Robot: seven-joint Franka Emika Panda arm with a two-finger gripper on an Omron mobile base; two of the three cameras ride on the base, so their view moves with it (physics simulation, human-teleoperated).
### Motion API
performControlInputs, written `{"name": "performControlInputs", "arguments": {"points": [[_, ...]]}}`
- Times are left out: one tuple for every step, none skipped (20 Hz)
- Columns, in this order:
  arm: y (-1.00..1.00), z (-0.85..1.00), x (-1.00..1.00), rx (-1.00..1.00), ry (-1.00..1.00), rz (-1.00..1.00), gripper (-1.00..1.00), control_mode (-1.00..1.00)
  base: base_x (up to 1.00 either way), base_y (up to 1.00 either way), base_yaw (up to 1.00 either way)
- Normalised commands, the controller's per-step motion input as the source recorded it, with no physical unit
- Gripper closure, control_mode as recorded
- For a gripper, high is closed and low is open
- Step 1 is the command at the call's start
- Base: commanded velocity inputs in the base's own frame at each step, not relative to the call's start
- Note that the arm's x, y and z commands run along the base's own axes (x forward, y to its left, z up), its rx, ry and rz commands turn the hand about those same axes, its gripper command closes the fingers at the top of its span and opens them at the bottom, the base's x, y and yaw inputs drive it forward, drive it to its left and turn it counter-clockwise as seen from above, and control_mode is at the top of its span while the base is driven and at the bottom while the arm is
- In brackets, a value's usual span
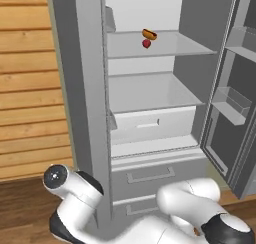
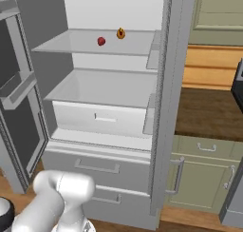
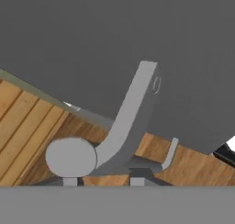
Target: Take the strawberry from the fridge and place it on top of the pancake, located on the dining counter.
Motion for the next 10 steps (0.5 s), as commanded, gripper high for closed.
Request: {"name": "performControlInputs", "arguments": {"points": [[1.0,-0.22,0.0,0.0,-0.04,0.0,1.0,-1.0,0.0,0.0,0.0],[1.0,-0.19,0.0,0.0,-0.04,0.0,1.0,-1.0,0.0,0.0,0.0],[1.0,0.0,0.0,0.0,-0.09,0.0,1.0,-1.0,0.0,0.0,0.0],[1.0,0.0,-0.14,0.0,-0.16,0.0,1.0,-1.0,0.0,0.0,0.0],[0.81,0.05,-0.46,0.0,-0.23,0.01,1.0,-1.0,0.0,0.0,0.0],[0.89,0.04,-0.56,0.0,-0.21,0.01,1.0,-1.0,0.0,0.0,0.0],[0.71,0.15,-0.68,0.0,-0.26,0.01,1.0,-1.0,0.0,0.0,0.0],[0.64,0.14,-0.72,0.0,-0.25,0.03,1.0,-1.0,0.0,0.0,0.0],[0.39,0.3,-0.87,0.0,-0.27,0.03,1.0,-1.0,0.0,0.0,0.0],[0.08,0.33,-0.91,0.0,-0.25,0.0,1.0,-1.0,0.0,0.0,0.0]]}}
